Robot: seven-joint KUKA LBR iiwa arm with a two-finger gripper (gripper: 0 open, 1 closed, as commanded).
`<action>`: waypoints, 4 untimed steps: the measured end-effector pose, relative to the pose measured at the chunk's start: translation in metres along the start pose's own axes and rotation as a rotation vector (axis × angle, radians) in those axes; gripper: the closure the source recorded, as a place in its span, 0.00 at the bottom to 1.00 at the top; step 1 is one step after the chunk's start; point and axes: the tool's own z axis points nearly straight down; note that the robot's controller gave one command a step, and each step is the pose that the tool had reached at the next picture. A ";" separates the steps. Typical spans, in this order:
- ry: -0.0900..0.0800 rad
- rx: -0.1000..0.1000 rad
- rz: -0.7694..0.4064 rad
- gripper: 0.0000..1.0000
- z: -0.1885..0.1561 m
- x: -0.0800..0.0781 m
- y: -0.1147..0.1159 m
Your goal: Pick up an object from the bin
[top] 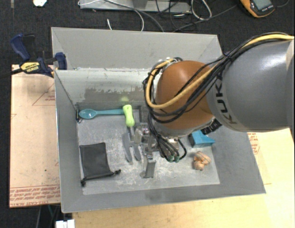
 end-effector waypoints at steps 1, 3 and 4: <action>-0.008 -0.001 0.004 0.00 -0.004 -0.002 -0.001; -0.019 -0.002 -0.283 0.00 0.051 0.018 0.094; -0.012 -0.001 -0.348 0.00 0.086 -0.001 0.126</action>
Offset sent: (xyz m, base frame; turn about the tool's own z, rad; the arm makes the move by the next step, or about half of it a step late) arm 0.0050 0.0913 -0.1180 -0.2310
